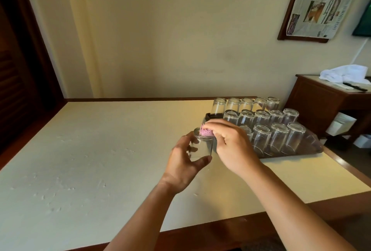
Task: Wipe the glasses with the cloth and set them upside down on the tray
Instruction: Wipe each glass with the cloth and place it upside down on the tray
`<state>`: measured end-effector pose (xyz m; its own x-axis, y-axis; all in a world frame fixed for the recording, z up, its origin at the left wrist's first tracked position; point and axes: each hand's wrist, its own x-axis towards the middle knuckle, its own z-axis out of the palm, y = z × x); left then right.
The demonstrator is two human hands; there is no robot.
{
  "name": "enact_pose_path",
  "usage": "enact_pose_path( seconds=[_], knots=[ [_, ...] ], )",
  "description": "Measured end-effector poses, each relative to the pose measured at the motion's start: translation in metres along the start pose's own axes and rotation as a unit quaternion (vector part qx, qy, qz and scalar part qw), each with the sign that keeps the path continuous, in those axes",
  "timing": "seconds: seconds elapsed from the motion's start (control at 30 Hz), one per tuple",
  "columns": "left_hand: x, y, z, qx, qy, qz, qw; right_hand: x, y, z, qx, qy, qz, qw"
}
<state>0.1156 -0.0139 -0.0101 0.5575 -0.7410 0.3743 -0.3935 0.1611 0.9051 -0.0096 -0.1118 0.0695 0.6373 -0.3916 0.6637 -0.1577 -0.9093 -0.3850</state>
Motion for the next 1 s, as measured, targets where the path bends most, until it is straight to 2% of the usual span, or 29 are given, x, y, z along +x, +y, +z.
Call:
enact_pose_path(
  seconds=[0.07,0.2,0.37,0.5,0.67,0.8,0.87,1.0],
  knots=[
    [0.000,0.004,0.007,-0.005,-0.009,0.002,1.000,0.001,-0.007,0.007,-0.002,-0.005,0.015,1.000],
    [0.004,0.000,0.000,0.000,-0.004,0.002,1.000,-0.010,-0.013,0.000,0.021,-0.031,-0.036,0.999],
    [-0.001,0.005,0.015,-0.011,-0.030,-0.004,0.999,-0.001,-0.005,-0.006,-0.012,-0.019,0.009,1.000],
    [0.006,0.005,0.014,-0.047,-0.011,-0.016,0.999,-0.004,-0.011,-0.007,0.008,-0.045,-0.033,0.998],
    [0.003,0.011,0.022,-0.046,-0.020,-0.020,0.999,0.004,0.003,-0.014,-0.019,-0.017,0.023,0.999],
    [0.010,0.012,0.024,-0.068,-0.010,-0.024,0.997,-0.006,-0.008,-0.011,0.034,-0.023,-0.028,0.999],
    [0.009,0.010,0.024,-0.081,-0.007,-0.045,0.996,-0.011,0.006,-0.022,0.056,-0.004,-0.005,0.998],
    [0.012,0.024,0.037,-0.136,-0.010,-0.067,0.988,-0.033,0.046,-0.039,0.070,0.049,0.108,0.990]
  ],
)
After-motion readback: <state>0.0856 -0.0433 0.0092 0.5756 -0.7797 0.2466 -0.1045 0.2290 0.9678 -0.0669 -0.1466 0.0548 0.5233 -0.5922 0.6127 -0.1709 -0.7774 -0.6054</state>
